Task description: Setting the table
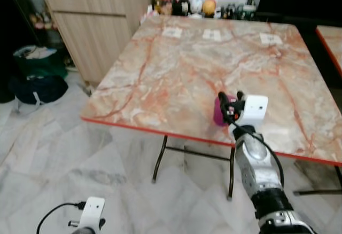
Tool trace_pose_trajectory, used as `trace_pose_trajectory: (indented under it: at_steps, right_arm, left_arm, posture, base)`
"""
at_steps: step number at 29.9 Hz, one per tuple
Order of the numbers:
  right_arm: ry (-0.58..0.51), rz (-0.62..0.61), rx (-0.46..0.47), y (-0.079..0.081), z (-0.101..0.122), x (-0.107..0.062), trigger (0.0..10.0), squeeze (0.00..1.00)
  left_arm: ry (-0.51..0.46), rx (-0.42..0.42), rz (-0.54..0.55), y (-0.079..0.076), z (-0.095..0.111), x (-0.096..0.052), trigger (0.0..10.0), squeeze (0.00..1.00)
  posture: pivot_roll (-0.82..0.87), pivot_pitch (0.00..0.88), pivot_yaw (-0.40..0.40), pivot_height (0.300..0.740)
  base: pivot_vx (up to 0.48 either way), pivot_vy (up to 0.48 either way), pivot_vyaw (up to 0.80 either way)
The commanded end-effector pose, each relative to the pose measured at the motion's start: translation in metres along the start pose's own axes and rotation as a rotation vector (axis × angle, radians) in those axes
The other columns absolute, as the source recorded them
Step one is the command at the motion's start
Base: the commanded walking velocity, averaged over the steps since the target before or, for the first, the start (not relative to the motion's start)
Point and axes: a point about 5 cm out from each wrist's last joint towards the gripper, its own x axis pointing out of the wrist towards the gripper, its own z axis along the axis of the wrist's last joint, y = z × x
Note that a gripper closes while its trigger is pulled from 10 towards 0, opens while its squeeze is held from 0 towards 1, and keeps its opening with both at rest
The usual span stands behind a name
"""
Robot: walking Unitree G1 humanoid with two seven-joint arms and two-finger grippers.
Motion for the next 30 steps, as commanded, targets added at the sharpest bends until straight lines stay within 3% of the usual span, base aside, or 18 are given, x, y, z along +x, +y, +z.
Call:
trace_pose_trajectory:
  at_steps: [1, 6, 17, 19, 23, 30]
  right_arm:
    - [-0.015, -0.023, 0.022, 0.0, 0.003, 0.001, 10.0, 0.0]
    - [-0.054, -0.113, 0.039, -0.008, 0.01, -0.002, 10.0, 0.0]
    - [-0.077, -0.169, 0.114, -0.013, 0.037, -0.005, 10.0, 0.0]
    - [-0.005, -0.224, 0.157, -0.013, 0.045, -0.016, 10.0, 0.0]
    - [0.13, -0.239, 0.196, -0.009, 0.04, -0.025, 10.0, 0.0]
    - [0.181, -0.222, 0.227, -0.004, 0.053, -0.026, 10.0, 0.0]
  left_arm:
    - [0.029, -0.004, 0.002, 0.002, -0.008, -0.002, 10.0, 0.0]
    - [0.029, -0.002, 0.005, 0.002, -0.008, -0.002, 10.0, 0.0]
    - [0.029, -0.001, 0.006, 0.002, -0.008, -0.002, 10.0, 0.0]
    - [0.03, -0.002, 0.007, 0.002, -0.008, -0.002, 10.0, 0.0]
    - [0.033, 0.005, 0.001, 0.003, -0.008, -0.002, 10.0, 0.0]
    - [0.032, 0.007, -0.003, 0.002, -0.007, -0.002, 10.0, 0.0]
  posture:
    - [0.14, 0.085, 0.009, 0.74]
    - [0.14, 0.086, 0.009, 0.74]
    - [0.14, 0.087, 0.005, 0.74]
    - [0.13, 0.089, 0.002, 0.74]
    - [0.13, 0.09, 0.004, 0.74]
    - [0.12, 0.086, 0.006, 0.74]
  base:
    - [0.0, 0.0, 0.0]
    - [0.0, 0.0, 0.0]
    - [0.0, 0.0, 0.0]
    - [0.0, 0.0, 0.0]
    - [0.0, 0.0, 0.0]
    - [0.0, 0.0, 0.0]
